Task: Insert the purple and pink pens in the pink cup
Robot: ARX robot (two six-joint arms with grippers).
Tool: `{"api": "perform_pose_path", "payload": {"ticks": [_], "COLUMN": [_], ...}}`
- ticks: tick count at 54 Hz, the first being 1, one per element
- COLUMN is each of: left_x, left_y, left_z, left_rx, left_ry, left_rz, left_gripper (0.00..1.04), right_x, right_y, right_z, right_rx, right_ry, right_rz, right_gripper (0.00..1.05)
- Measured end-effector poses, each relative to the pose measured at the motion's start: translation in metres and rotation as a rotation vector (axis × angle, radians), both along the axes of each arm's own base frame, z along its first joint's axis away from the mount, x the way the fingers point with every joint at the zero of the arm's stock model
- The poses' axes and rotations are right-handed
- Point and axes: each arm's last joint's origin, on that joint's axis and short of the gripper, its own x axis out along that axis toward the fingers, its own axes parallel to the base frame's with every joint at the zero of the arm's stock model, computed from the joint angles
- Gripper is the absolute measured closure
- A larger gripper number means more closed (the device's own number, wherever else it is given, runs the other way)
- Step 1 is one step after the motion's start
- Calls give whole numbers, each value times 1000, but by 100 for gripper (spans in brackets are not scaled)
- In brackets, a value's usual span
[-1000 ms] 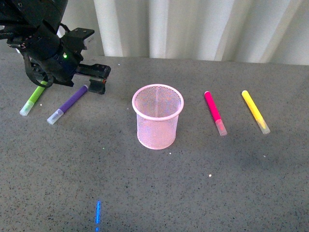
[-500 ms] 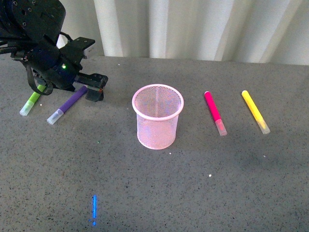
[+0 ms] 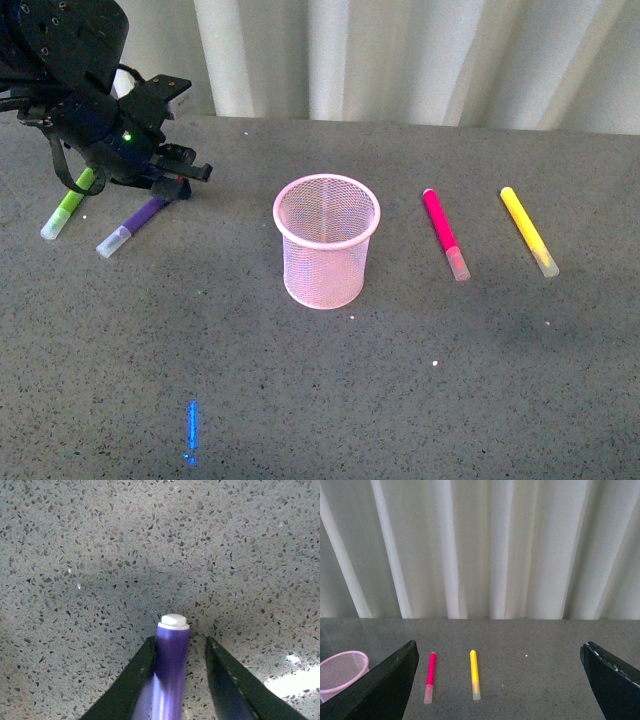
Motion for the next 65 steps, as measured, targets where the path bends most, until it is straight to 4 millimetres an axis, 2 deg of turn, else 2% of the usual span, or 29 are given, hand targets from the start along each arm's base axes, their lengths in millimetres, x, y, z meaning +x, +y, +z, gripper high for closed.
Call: {"api": "perform_pose_path", "payload": {"ticks": [5,9,20,25,33,37,39,44,46,49,53,55,62,65], "left_x": [0,0,-4,-7,-9,-14,-17,-39,-50,-65,-83,-97,-124,-135], "left_y": [-1,-2,-8,-15,-18,-16,-15,-9,-9,-10,-17,-28,-56,-75], "left_z": [0,0,1,10,51,89,102,165,183,200,214,219,218,214], "left_rx": [-12,-28,-68,-138,-244,-297,-314,-385,-416,-452,-506,-553,-637,-686], "left_ry": [2,2,-12,-43,-179,-316,-360,-599,-670,-740,-796,-816,-818,-810], "left_rz": [12,25,53,88,134,151,156,198,222,249,270,269,262,248], "left_gripper": [85,92,92,92,92,92,92,92,92,92,92,92,92,92], "right_x": [0,0,0,0,0,0,0,0,0,0,0,0,0,0], "right_y": [0,0,0,0,0,0,0,0,0,0,0,0,0,0], "right_z": [0,0,0,0,0,0,0,0,0,0,0,0,0,0], "right_rx": [0,0,0,0,0,0,0,0,0,0,0,0,0,0], "right_ry": [0,0,0,0,0,0,0,0,0,0,0,0,0,0], "right_rz": [0,0,0,0,0,0,0,0,0,0,0,0,0,0], "right_gripper": [7,7,7,7,7,7,7,7,7,7,7,7,7,7]}}
